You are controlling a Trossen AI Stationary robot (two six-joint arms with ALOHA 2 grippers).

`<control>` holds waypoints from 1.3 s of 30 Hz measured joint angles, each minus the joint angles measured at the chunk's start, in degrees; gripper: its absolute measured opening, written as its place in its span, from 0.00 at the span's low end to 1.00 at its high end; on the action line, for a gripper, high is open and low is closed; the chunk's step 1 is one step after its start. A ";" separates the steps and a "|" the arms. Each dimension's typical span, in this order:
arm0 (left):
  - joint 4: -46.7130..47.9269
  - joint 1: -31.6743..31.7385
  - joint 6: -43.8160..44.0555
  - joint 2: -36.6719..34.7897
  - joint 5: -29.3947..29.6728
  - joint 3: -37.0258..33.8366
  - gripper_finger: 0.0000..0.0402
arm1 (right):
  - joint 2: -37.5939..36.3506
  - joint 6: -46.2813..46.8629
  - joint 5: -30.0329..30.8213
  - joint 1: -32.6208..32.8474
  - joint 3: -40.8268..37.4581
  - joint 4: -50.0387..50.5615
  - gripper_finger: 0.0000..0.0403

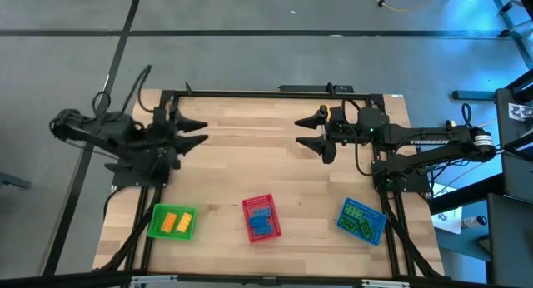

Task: Sort & place blocks by color
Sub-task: Put the yellow game piece into the green bin

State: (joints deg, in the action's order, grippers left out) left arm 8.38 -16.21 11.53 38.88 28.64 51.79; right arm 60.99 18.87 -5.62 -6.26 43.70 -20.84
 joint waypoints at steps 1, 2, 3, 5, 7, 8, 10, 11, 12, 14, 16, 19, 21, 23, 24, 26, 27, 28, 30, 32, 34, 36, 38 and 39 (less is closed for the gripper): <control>-1.03 2.45 -0.88 0.89 -3.55 0.00 0.46 | 0.00 0.00 0.00 0.00 0.00 -0.16 0.79; -1.77 4.70 -1.42 2.04 -6.79 -0.02 0.46 | 0.00 -0.02 0.00 0.02 0.00 -0.39 0.79; -2.49 7.08 -1.54 3.18 -10.03 -0.02 0.46 | 0.00 -0.02 -0.01 0.02 0.00 -0.46 0.79; -2.94 11.15 -1.56 5.25 -15.97 -0.06 0.46 | 0.00 -0.02 0.00 0.02 0.00 -0.44 0.79; -4.31 14.60 -1.57 7.53 -21.48 -0.13 0.46 | 0.00 0.07 -0.01 0.00 0.00 -0.46 0.79; -6.06 15.98 -1.57 8.79 -24.25 -0.10 0.46 | 0.00 0.05 -0.01 0.00 0.00 -0.44 0.79; -8.04 18.35 -1.59 10.98 -29.08 -0.09 0.46 | 0.00 0.07 -0.01 0.01 0.00 -0.42 0.79; -9.48 19.35 -1.59 12.00 -31.12 -0.09 0.46 | 0.00 0.08 -0.01 0.02 0.00 -0.44 0.79; -10.91 20.17 -1.59 12.87 -32.78 -0.09 0.46 | 0.00 0.09 -0.01 0.02 0.00 -0.44 0.79; -12.27 21.45 -1.56 13.92 -34.66 -0.09 0.46 | 0.00 0.11 -0.01 0.01 0.00 -0.47 0.79; -13.02 22.11 -1.48 14.31 -35.22 -0.09 0.46 | 0.00 0.11 -0.01 0.00 0.00 -0.55 0.79; -13.52 22.24 -1.31 14.49 -35.29 -0.09 0.46 | 0.00 0.16 -0.01 0.02 0.00 -0.56 0.79; -13.64 22.21 -1.16 14.51 -35.35 -0.09 0.46 | 0.00 0.15 -0.01 0.00 0.00 -0.57 0.79; -13.81 22.24 -0.68 14.49 -35.26 -0.09 0.46 | 0.00 0.35 -0.01 0.00 0.00 -0.57 0.79; -13.84 22.23 0.09 14.49 -35.09 -0.09 0.46 | 0.00 0.67 0.11 0.02 0.00 -0.48 0.79; -14.43 22.21 1.33 14.49 -34.96 -0.09 0.46 | 0.00 4.42 3.94 0.07 0.33 1.76 0.79; -14.70 22.21 1.52 14.49 -34.90 -0.09 0.46 | -0.01 7.65 8.06 0.03 1.30 5.97 0.79; -14.82 22.21 1.71 14.49 -34.86 -0.09 0.46 | 0.02 11.11 12.99 -0.32 2.70 11.69 0.79; -14.93 22.21 1.81 14.49 -34.55 -0.09 0.46 | 0.30 17.26 22.19 -2.22 6.31 25.42 0.79; -15.12 22.21 1.82 14.49 -33.52 -0.09 0.46 | 1.14 21.15 26.94 -5.09 10.00 37.29 0.79; -15.11 22.21 1.84 14.49 -32.89 -0.09 0.46 | 2.75 25.20 28.09 -9.04 13.41 48.94 0.79; -15.12 22.21 1.86 14.49 -32.58 -0.09 0.46 | 5.12 27.99 28.05 -13.32 15.45 58.28 0.79; -15.12 22.21 1.88 14.49 -32.23 -0.09 0.46 | 7.75 28.66 28.07 -17.74 15.04 62.32 0.79; -15.13 22.21 1.90 14.49 -31.77 -0.09 0.46 | 9.10 28.65 27.87 -19.63 14.26 62.18 0.79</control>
State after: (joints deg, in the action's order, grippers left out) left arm -6.75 6.00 13.43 53.36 -3.13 51.70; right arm 70.09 47.52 22.25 -25.89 57.96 41.34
